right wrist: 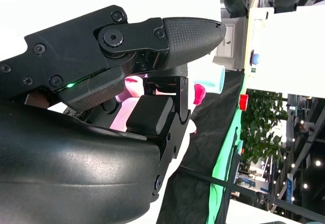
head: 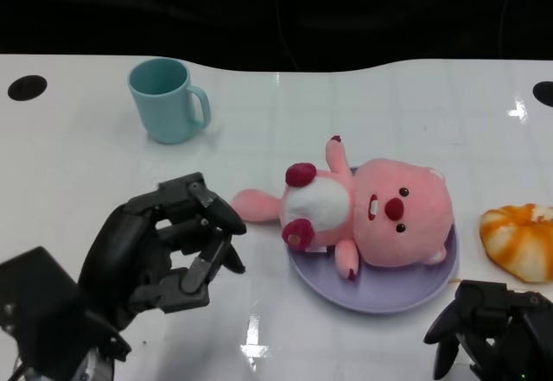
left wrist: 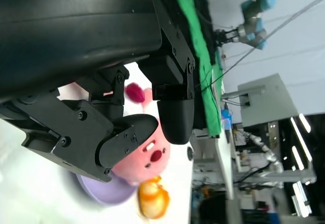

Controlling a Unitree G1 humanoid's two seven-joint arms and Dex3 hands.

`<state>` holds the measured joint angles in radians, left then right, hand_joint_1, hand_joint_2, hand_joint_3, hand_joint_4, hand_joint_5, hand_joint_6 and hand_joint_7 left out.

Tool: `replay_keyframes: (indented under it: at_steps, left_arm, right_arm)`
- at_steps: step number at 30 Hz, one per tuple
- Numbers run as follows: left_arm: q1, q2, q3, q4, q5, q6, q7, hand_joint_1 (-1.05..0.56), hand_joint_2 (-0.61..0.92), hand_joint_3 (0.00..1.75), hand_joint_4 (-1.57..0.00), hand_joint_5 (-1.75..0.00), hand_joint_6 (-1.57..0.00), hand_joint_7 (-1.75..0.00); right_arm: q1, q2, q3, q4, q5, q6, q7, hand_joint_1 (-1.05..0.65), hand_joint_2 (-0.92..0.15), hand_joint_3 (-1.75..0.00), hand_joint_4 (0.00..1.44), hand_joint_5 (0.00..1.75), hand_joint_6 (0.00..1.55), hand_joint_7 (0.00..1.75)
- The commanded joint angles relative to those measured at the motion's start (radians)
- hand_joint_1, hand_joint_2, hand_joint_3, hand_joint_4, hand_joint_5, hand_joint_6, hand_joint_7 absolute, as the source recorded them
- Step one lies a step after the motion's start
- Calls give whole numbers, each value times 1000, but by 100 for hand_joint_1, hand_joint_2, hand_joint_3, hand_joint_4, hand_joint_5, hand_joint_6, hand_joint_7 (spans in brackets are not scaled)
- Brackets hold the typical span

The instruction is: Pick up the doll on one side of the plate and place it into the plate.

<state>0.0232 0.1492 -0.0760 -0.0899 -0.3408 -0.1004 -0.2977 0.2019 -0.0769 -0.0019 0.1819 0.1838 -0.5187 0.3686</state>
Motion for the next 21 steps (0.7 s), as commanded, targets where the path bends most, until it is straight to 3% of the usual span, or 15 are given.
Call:
replay_keyframes:
  at_steps: [1,10,21]
  left_arm:
    - [62,3,24,-89,-66,120,0,-10,61,115,-76,-165,-72,-139]
    - [167,-7,55,-235,-176,364,22,-21,53,120,-83,-175,-66,-166]
    - [168,-32,113,-221,-287,555,3,-18,50,136,-87,-175,-67,-175]
  right_arm:
    - [3,-12,-10,-10,2,8,-2,-93,-92,-37,102,137,101,102]
    - [5,-12,-9,-8,-2,2,-2,-94,-92,-39,101,138,100,103]
    - [3,-19,-18,12,5,-17,9,-95,-92,-39,101,138,101,104]
